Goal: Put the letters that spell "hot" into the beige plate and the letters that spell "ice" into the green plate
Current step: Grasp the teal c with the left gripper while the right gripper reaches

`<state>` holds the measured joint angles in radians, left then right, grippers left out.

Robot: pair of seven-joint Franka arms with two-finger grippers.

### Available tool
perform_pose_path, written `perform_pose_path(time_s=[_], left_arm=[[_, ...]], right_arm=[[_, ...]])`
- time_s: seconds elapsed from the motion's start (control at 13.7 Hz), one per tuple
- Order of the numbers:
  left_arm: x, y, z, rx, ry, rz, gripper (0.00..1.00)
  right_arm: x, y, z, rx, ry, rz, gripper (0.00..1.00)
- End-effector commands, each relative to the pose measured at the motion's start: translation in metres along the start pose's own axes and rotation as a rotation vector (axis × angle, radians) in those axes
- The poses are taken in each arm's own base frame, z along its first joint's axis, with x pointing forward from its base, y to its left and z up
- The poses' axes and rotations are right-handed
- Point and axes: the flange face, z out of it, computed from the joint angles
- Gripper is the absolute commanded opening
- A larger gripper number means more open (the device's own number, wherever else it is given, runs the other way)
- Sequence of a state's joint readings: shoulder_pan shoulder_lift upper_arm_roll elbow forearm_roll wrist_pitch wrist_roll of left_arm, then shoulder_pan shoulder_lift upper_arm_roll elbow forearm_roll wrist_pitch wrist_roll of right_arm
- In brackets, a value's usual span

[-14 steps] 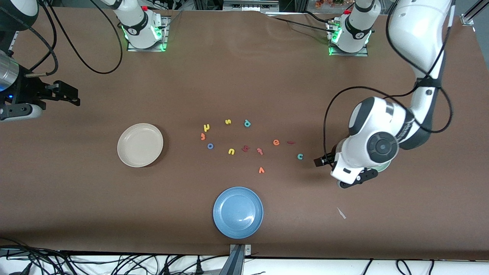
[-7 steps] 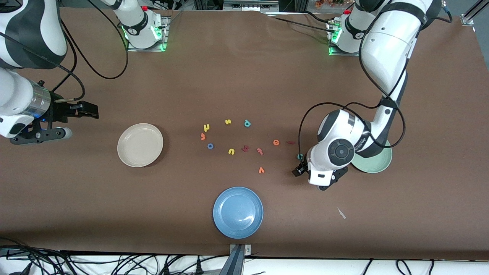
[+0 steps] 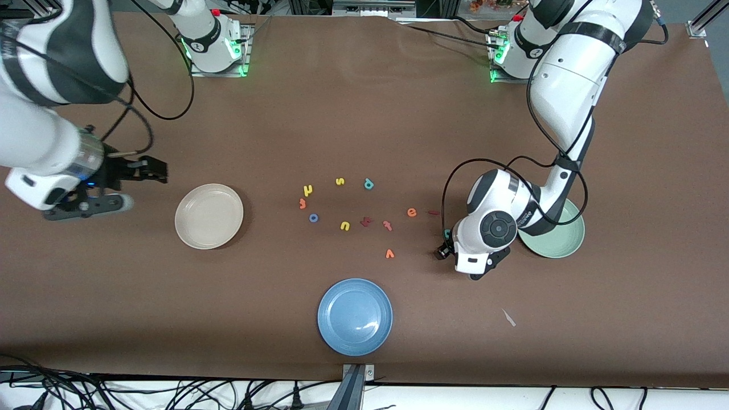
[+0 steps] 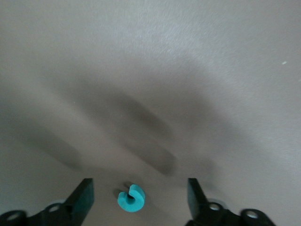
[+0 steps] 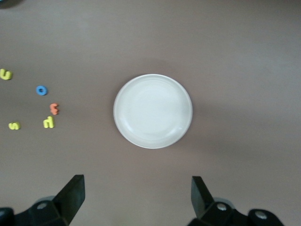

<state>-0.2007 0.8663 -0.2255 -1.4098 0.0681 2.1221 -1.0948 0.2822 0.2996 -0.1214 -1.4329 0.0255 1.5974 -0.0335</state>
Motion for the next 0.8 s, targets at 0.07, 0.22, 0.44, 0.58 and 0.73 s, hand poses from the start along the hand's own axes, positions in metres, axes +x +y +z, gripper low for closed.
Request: perform_pose_path(time_s=[0.07,0.22,0.44,0.58,0.73], left_arm=[[-0.015,-0.008,0.004,0.000,-0.036,0.016,0.73],[-0.021,-0.005,0.005,-0.003,-0.048,0.025,0.73],[-0.024,-0.008,0.013,0.009,-0.055,0.019,0.63],[-0.024,-0.008,0.014,0.003,-0.054,0.019,0.59],[-0.022,-0.009,0.014,0.003,-0.053,0.016,0.49]], right_arm=[[0.024,-0.063,0.024,0.053,0.033,-0.006,1.00],[0.037,-0.085,0.054,0.089,0.007,0.029,1.00],[0.051,-0.134,0.102,0.084,0.045,0.062,1.00],[0.044,-0.168,0.142,0.101,0.092,0.048,1.00],[0.037,-0.189,0.178,0.119,0.127,0.083,1.00]])
